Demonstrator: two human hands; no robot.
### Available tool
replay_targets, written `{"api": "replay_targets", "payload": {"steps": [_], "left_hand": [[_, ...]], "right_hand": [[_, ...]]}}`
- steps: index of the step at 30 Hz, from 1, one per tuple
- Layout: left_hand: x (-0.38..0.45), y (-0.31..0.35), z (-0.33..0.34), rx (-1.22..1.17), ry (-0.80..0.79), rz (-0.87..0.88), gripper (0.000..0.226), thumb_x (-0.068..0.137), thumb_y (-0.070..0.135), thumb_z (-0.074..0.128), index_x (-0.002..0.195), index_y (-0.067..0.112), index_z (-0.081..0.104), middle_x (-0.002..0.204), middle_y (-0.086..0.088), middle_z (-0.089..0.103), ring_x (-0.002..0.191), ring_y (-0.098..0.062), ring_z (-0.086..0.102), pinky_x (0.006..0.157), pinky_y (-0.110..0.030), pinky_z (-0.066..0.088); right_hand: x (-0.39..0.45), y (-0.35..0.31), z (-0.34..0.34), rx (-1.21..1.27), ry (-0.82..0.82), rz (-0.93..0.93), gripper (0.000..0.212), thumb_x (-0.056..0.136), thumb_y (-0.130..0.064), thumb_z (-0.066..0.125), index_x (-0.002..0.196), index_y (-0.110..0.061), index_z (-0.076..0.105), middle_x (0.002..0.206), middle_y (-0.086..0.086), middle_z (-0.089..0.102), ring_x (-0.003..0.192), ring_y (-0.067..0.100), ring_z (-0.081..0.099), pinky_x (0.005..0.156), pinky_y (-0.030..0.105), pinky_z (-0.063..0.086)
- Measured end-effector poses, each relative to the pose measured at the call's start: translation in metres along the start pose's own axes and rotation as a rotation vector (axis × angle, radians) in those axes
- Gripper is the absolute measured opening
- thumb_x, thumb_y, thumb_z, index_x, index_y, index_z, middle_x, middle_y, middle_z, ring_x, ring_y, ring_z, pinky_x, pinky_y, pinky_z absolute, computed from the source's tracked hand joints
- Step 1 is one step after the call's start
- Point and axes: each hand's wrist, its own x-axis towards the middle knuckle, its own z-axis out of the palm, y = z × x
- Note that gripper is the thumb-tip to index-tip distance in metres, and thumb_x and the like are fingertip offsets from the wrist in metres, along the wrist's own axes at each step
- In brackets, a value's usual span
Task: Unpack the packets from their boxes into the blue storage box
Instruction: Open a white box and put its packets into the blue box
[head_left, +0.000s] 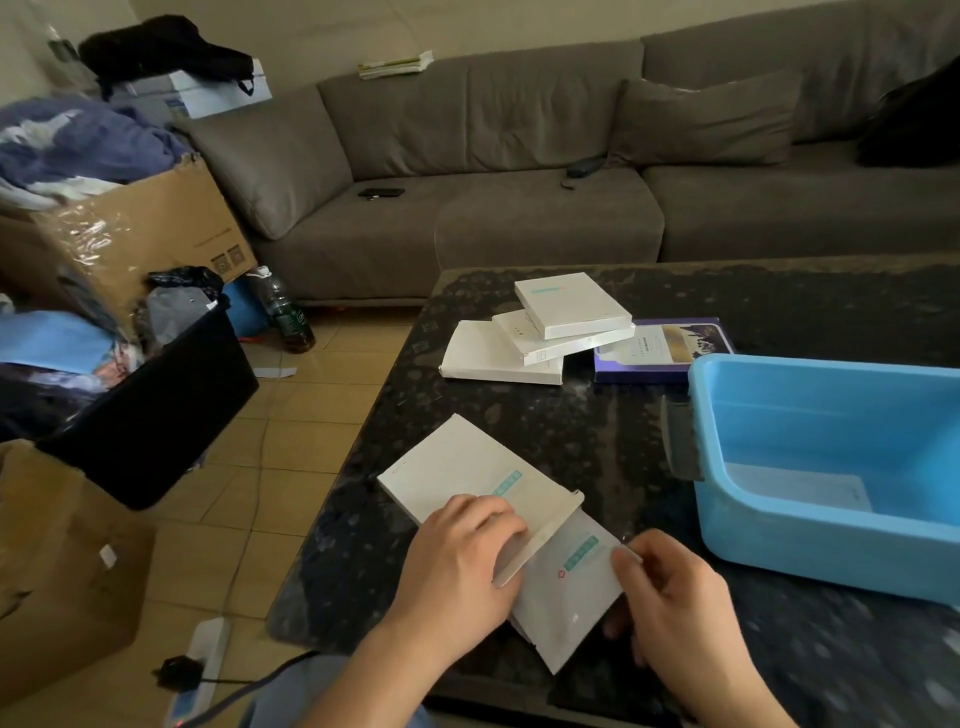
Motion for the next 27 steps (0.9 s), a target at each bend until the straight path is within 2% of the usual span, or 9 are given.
{"api": "replay_targets", "payload": {"steps": [3, 5, 9, 11, 13, 16, 18, 22, 27], "left_hand": [[-0.001, 0.001, 0.002, 0.004, -0.008, -0.006, 0.024, 0.084, 0.034, 0.072, 0.105, 0.025, 0.067, 0.111, 0.013, 0.062, 0.105, -0.007, 0.055, 0.087, -0.027, 0.054], [-0.001, 0.002, -0.003, -0.005, -0.041, -0.019, 0.028, 0.084, 0.036, 0.069, 0.110, 0.026, 0.066, 0.115, 0.015, 0.059, 0.109, -0.005, 0.051, 0.091, -0.031, 0.053], [0.012, 0.022, -0.032, -0.072, -0.268, -0.019, 0.070, 0.079, 0.063, 0.060, 0.141, 0.038, 0.041, 0.143, 0.026, 0.033, 0.135, 0.003, 0.024, 0.116, -0.032, 0.030], [0.033, 0.053, -0.055, -0.168, -0.362, 0.094, 0.082, 0.080, 0.067, 0.062, 0.149, 0.041, 0.027, 0.153, 0.030, 0.019, 0.143, 0.009, 0.006, 0.121, -0.026, 0.014], [0.059, 0.086, -0.074, -0.303, -0.475, 0.179, 0.074, 0.080, 0.059, 0.069, 0.145, 0.041, 0.038, 0.149, 0.029, 0.034, 0.140, 0.012, 0.019, 0.117, -0.020, 0.019], [0.091, 0.116, -0.085, -0.720, -0.714, 0.100, 0.024, 0.085, 0.027, 0.076, 0.108, 0.025, 0.071, 0.104, 0.010, 0.072, 0.099, -0.005, 0.067, 0.087, -0.023, 0.054], [0.104, 0.124, -0.083, -0.991, -0.665, 0.007, 0.008, 0.085, 0.021, 0.072, 0.093, 0.020, 0.073, 0.092, 0.004, 0.075, 0.087, -0.013, 0.071, 0.075, -0.024, 0.057], [0.117, 0.143, -0.065, -1.380, -0.291, -0.285, 0.031, 0.077, 0.031, 0.067, 0.104, 0.016, 0.072, 0.105, 0.000, 0.076, 0.099, -0.017, 0.071, 0.085, -0.030, 0.056], [0.122, 0.172, -0.051, -1.526, -0.213, -0.333, 0.039, 0.077, 0.029, 0.071, 0.115, 0.017, 0.069, 0.114, -0.001, 0.073, 0.109, -0.018, 0.068, 0.096, -0.043, 0.052]], "right_hand": [[-0.007, 0.007, -0.005, 0.216, 0.011, 0.089, 0.022, 0.097, -0.018, 0.055, 0.082, -0.004, 0.060, 0.079, 0.006, 0.073, 0.062, 0.019, 0.072, 0.056, 0.041, 0.061], [-0.013, 0.008, -0.010, 0.282, -0.008, 0.106, 0.022, 0.097, -0.014, 0.055, 0.080, 0.000, 0.058, 0.076, 0.006, 0.075, 0.069, 0.017, 0.073, 0.058, 0.041, 0.061], [-0.029, 0.007, -0.037, 0.181, -0.051, -0.033, 0.023, 0.092, -0.007, 0.060, 0.070, -0.004, 0.058, 0.058, -0.002, 0.069, 0.050, 0.002, 0.061, 0.050, 0.012, 0.048], [-0.035, -0.003, -0.058, 0.076, -0.044, -0.195, 0.031, 0.088, -0.007, 0.065, 0.060, -0.016, 0.057, 0.050, 0.000, 0.060, 0.042, 0.000, 0.047, 0.045, 0.011, 0.038], [-0.040, -0.020, -0.082, 0.019, -0.054, -0.383, 0.031, 0.086, -0.018, 0.068, 0.058, -0.022, 0.055, 0.049, 0.001, 0.052, 0.046, 0.001, 0.040, 0.046, 0.019, 0.034], [-0.041, -0.040, -0.120, 0.108, -0.060, -0.525, 0.035, 0.076, -0.052, 0.062, 0.064, -0.020, 0.058, 0.053, 0.002, 0.050, 0.052, 0.005, 0.042, 0.046, 0.027, 0.034], [-0.037, -0.043, -0.141, 0.389, -0.075, -0.504, 0.054, 0.072, -0.067, 0.064, 0.072, -0.013, 0.065, 0.062, 0.005, 0.062, 0.057, 0.013, 0.053, 0.049, 0.022, 0.040], [-0.033, -0.033, -0.159, 0.620, -0.111, -0.425, 0.071, 0.047, -0.078, 0.077, 0.092, -0.023, 0.077, 0.092, 0.014, 0.075, 0.081, 0.027, 0.072, 0.060, 0.034, 0.056], [-0.027, -0.030, -0.160, 0.394, 0.091, -0.411, 0.037, 0.074, -0.048, 0.076, 0.096, -0.018, 0.075, 0.091, 0.002, 0.077, 0.089, 0.021, 0.074, 0.071, 0.026, 0.059]]}}
